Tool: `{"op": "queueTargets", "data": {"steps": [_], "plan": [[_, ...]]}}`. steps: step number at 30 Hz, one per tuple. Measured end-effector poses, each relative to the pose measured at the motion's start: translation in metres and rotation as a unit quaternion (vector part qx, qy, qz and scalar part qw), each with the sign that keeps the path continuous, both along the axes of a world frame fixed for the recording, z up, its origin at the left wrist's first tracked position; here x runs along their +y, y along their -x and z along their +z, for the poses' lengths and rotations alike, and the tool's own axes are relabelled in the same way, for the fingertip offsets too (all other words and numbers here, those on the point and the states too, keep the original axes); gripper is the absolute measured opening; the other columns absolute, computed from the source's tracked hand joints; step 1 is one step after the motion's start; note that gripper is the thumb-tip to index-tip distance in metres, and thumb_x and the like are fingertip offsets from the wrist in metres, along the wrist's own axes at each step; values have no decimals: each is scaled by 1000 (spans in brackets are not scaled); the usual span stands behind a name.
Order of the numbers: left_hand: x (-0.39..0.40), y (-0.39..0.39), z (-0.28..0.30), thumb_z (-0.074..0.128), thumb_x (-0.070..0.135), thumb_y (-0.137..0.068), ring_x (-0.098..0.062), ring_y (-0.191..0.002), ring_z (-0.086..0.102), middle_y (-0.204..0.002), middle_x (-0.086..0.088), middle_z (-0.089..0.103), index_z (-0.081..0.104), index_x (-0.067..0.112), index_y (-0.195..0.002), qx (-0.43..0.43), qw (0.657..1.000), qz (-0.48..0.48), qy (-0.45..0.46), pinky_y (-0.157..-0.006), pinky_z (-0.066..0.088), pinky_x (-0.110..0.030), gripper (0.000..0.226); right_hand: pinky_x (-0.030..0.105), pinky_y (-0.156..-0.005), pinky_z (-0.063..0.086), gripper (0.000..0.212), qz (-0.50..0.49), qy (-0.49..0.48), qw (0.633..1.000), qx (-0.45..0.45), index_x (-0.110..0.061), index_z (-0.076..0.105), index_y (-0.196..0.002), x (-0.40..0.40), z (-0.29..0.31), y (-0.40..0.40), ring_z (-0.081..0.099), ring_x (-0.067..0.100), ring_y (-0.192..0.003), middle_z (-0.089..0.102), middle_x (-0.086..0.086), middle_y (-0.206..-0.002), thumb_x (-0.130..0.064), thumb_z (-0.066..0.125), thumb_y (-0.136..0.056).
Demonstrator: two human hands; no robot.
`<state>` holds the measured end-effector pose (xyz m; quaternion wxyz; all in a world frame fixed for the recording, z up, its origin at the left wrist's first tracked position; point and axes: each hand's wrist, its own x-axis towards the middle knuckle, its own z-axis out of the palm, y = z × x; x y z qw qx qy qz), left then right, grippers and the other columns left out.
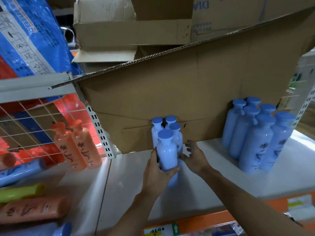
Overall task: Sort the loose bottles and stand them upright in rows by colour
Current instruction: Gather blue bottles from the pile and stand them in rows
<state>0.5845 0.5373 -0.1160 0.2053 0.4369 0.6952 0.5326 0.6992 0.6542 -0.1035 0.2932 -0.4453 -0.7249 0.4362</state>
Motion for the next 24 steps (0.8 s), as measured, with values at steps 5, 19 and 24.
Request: {"op": "queueTargets", "data": {"steps": [5,19,24], "plan": [[19,-55,3,86,44,-59,-7,-109,58,-126,17,55,37,34,-133,41,998,-55,7,-87,54,-31,89,28,-86,43,33,-74,-48,996,-6,-8,51,-119,-4,22,-56,58,21,-102,59,2,-108,-23,58,-90],[106,-267,27,84,55,-51,-5,-103,62,-121,20,59,41,42,-126,6,999,-40,-27,-82,53,-28,88,51,-76,51,38,-126,-83,989,5,-7,60,-78,48,47,-286,64,30,-78,68,11,-79,-36,44,-97],[109,-288,19,83,56,-50,-5,-105,60,-122,22,55,40,45,-128,-12,999,25,-21,-85,53,-33,89,48,-75,51,44,-48,-77,996,-19,0,58,-82,60,45,-302,63,32,-80,66,16,-80,-38,43,-97]]}}
